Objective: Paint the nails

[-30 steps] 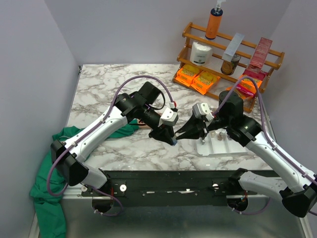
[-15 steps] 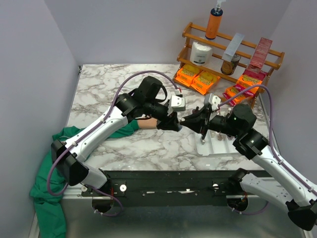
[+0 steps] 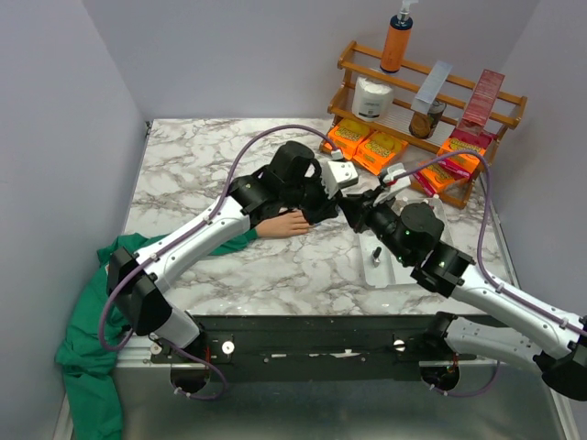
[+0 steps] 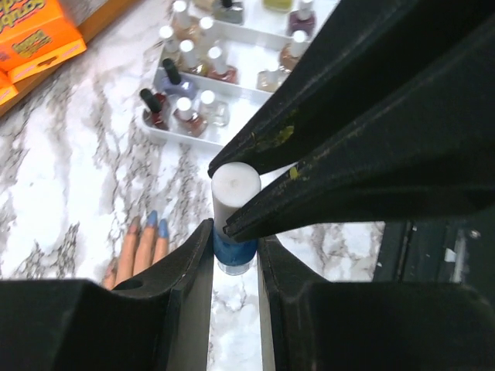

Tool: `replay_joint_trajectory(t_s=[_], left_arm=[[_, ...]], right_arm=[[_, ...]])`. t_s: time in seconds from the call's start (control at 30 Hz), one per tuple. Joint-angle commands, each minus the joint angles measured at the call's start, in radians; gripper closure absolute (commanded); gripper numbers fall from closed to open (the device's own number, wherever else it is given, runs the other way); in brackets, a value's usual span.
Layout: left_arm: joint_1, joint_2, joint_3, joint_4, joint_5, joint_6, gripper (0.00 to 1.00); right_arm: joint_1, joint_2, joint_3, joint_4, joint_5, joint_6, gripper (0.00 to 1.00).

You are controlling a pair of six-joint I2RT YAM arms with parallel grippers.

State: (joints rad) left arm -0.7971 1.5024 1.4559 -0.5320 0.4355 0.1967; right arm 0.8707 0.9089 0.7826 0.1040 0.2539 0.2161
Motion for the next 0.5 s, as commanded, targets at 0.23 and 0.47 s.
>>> replay_joint_trajectory(t_s=[0.23, 0.47], left_arm=[[-0.008, 0.018, -0.095, 0.191, -0.166, -0.028, 1.0], [0.067, 0.01, -0.14, 0.254, 0.02, -0.095, 0.79]], right_arm=[[0.033, 0.045, 0.018, 0.014, 0.166, 0.108, 0.99], [0.021, 0.042, 0.004, 0.013, 0.162, 0.101, 0.99]])
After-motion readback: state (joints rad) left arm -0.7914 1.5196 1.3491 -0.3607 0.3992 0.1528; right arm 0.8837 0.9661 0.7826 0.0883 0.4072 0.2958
